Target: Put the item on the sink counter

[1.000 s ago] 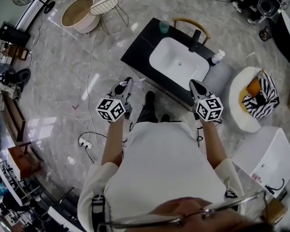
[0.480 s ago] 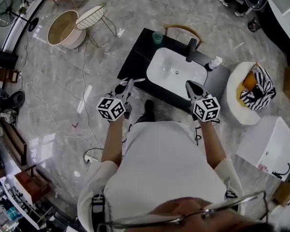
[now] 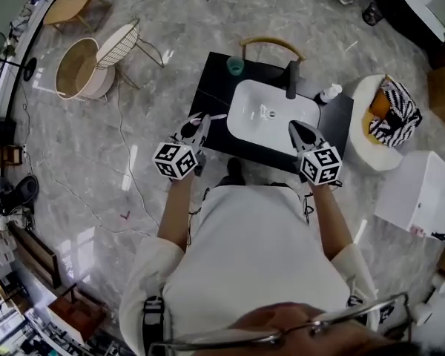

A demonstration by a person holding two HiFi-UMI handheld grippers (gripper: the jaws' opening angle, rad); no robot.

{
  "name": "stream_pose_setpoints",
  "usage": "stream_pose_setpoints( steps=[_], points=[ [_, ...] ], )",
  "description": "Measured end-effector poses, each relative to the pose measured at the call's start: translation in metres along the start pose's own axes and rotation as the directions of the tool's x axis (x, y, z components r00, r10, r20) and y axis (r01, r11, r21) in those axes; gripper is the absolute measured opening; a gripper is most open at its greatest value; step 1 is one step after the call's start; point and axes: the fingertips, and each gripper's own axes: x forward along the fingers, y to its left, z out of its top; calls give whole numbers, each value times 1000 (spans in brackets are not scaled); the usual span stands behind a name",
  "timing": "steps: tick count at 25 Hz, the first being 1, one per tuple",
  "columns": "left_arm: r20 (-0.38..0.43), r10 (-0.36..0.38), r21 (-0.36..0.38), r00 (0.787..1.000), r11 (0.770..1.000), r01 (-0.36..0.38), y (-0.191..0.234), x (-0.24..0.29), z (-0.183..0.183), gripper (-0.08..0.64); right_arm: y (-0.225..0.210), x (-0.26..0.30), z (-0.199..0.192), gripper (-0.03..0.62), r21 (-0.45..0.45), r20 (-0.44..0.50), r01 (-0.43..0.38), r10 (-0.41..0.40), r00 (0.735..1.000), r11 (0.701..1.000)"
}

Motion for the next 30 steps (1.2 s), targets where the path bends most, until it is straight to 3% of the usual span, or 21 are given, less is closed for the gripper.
stream_pose_setpoints(
  steps=[8, 21, 30],
  points=[
    [-73, -71, 58, 995, 995, 76, 41, 52, 16, 28, -9, 22, -2, 6, 42, -21, 98, -97, 995, 994],
    [-142, -143, 109, 979, 981, 159, 74, 133, 19, 28, -25, 58, -10, 6, 119, -47, 187, -182, 982, 975],
    [-183, -136, 234, 974, 956, 178, 91, 191, 15, 28, -37, 74, -21, 6, 167, -66, 209, -200, 978, 964]
  ],
)
